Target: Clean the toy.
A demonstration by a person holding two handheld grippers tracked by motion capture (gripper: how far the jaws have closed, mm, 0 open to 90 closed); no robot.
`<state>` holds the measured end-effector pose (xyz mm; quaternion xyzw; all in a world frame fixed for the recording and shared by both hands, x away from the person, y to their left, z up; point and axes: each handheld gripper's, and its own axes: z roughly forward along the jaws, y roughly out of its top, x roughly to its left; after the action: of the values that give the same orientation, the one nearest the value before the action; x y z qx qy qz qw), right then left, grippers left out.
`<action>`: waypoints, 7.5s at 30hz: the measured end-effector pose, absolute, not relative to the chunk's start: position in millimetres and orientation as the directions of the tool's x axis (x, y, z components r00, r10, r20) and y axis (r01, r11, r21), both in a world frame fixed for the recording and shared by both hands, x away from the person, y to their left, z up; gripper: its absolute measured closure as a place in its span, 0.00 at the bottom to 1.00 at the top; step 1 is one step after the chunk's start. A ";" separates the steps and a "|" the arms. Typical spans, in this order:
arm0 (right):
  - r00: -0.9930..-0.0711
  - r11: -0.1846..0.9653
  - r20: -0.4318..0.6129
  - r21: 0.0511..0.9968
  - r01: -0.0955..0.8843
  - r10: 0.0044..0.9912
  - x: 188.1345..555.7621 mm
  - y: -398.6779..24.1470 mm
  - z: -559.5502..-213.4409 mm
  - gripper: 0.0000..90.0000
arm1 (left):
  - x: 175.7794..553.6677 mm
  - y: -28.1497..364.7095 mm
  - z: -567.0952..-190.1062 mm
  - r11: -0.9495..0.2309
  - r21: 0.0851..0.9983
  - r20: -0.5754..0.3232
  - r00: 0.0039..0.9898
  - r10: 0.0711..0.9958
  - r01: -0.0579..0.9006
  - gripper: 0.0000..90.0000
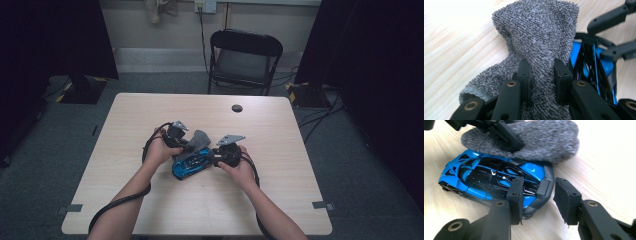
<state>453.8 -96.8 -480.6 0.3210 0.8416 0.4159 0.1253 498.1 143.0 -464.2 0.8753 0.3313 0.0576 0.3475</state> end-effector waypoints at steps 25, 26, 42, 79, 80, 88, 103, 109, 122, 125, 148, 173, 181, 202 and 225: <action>-0.766 0.463 0.045 0.774 0.433 0.641 453.1 -93.4 -479.2 0.66 | 473.6 186.7 -457.5 -0.526 0.644 -0.132 0.757 0.639 0.556 0.80; -0.766 0.463 0.044 0.773 0.433 0.642 453.0 -93.3 -479.1 0.66 | 475.1 184.3 -456.6 -0.516 0.653 -0.130 0.754 0.644 0.554 0.79; -0.763 0.457 0.050 0.775 0.437 0.645 454.0 -95.9 -479.5 0.66 | 495.1 135.0 -464.7 -0.508 0.683 -0.141 0.777 0.613 0.525 0.79; -0.766 0.468 0.036 0.773 0.429 0.642 452.7 -93.1 -478.9 0.66 | 466.4 197.9 -465.6 -0.501 0.652 -0.169 0.753 0.636 0.569 0.79; -0.767 0.469 0.036 0.772 0.429 0.641 452.7 -93.0 -478.8 0.66 | 465.5 198.9 -465.6 -0.503 0.650 -0.167 0.753 0.637 0.570 0.79; -0.764 0.464 0.038 0.774 0.430 0.644 452.2 -92.7 -479.1 0.66 | 457.6 207.3 -463.8 -0.511 0.641 -0.167 0.754 0.636 0.573 0.79; -0.766 0.475 0.024 0.773 0.421 0.642 451.0 -90.6 -478.4 0.66 | 441.4 219.4 -464.4 -0.508 0.652 -0.158 0.756 0.636 0.563 0.79; -0.768 0.477 0.024 0.771 0.422 0.641 450.7 -89.9 -478.2 0.66 | 434.3 223.6 -461.2 -0.534 0.649 -0.129 0.770 0.625 0.542 0.79; -0.765 0.478 0.024 0.769 0.425 0.643 450.6 -89.4 -477.9 0.66 | 412.1 217.9 -439.0 -0.519 0.698 -0.141 0.806 0.575 0.493 0.79; -0.765 0.472 0.033 0.770 0.430 0.643 450.9 -89.9 -478.2 0.67 | 407.0 207.7 -435.9 -0.533 0.705 -0.134 0.826 0.548 0.468 0.79; -0.767 0.485 0.043 0.751 0.448 0.640 451.9 -85.9 -475.4 0.66 | 375.1 150.8 -432.6 -0.549 0.722 -0.183 0.881 0.435 0.421 0.79; -0.778 0.510 0.024 0.743 0.434 0.627 451.8 -82.8 -474.1 0.66 | 390.4 105.1 -465.7 -0.639 0.628 -0.128 0.870 0.477 0.443 0.80; -0.780 0.515 0.014 0.743 0.426 0.626 450.6 -82.1 -473.9 0.66 | 387.8 124.6 -462.3 -0.615 0.637 -0.130 0.852 0.508 0.464 0.80; -0.785 0.526 0.007 0.739 0.421 0.619 450.4 -79.1 -473.2 0.66 | 363.8 165.2 -456.2 -0.604 0.614 -0.155 0.828 0.539 0.508 0.81; -0.791 0.531 0.014 0.733 0.424 0.612 453.0 -80.3 -472.6 0.66 | 387.0 85.8 -465.9 -0.645 0.622 -0.110 0.865 0.490 0.444 0.80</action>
<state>453.0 -80.3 -472.6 0.2991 0.8663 0.3807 0.1233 387.0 85.8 -465.9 0.9062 0.2578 0.0343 0.3335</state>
